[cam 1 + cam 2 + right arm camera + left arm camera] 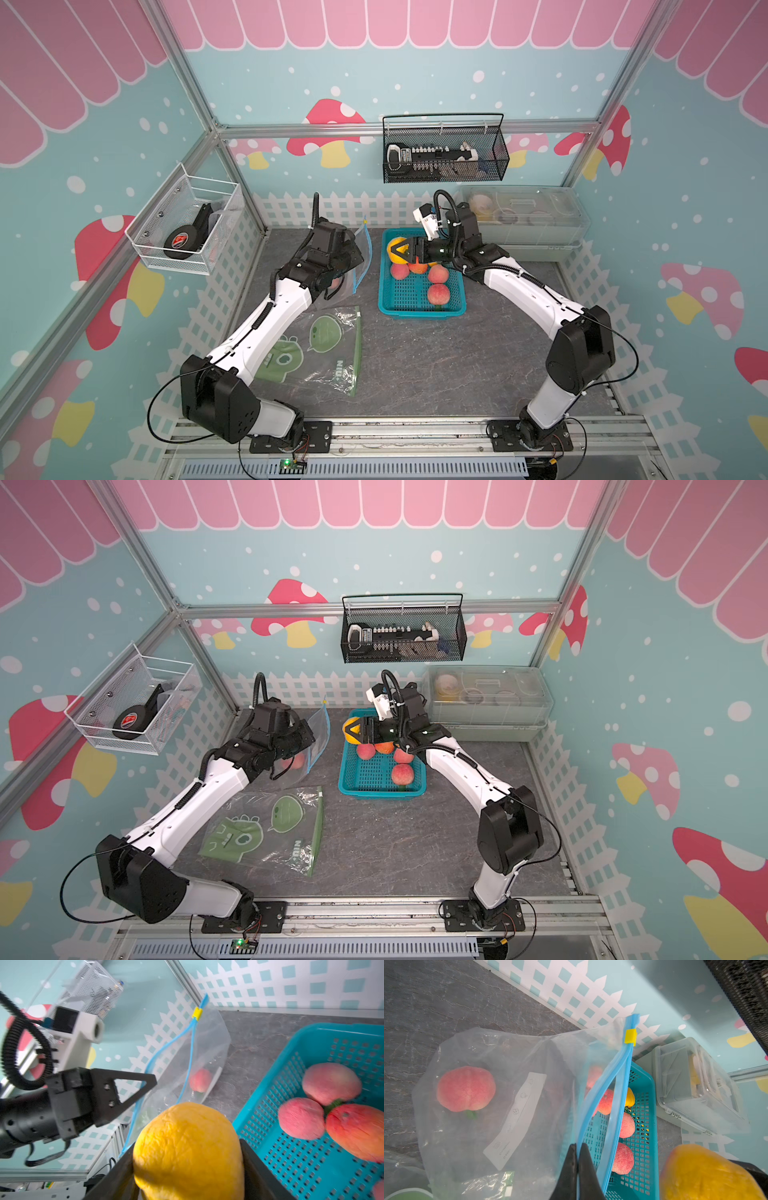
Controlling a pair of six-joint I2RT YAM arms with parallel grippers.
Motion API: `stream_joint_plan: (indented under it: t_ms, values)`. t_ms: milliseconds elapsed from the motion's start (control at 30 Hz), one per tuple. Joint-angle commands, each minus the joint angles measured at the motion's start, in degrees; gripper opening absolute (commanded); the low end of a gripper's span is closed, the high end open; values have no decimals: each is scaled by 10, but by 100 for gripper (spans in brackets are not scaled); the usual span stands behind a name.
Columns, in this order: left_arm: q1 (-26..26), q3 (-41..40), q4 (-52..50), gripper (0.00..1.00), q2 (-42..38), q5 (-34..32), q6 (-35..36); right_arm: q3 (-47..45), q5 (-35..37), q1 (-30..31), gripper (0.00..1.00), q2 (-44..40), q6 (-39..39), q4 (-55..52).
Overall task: Place the peach in a zip-top bag and seal the zipper
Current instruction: Pick up the peach from the basket, then place the peach in the zipper food storage bag.
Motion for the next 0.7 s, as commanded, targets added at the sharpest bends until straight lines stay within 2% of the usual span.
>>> stream_joint_plan:
  t_ms: [0, 333, 667]
  values:
    - [3, 10, 1, 0, 4, 16, -6, 29, -48, 19, 61, 30, 60, 76]
    - [3, 16, 1, 0, 6, 26, 0, 118, -46, 47, 61, 130, 88, 73]
    - [3, 22, 6, 0, -1, 34, 4, 211, 82, 68, 63, 173, -2, -118]
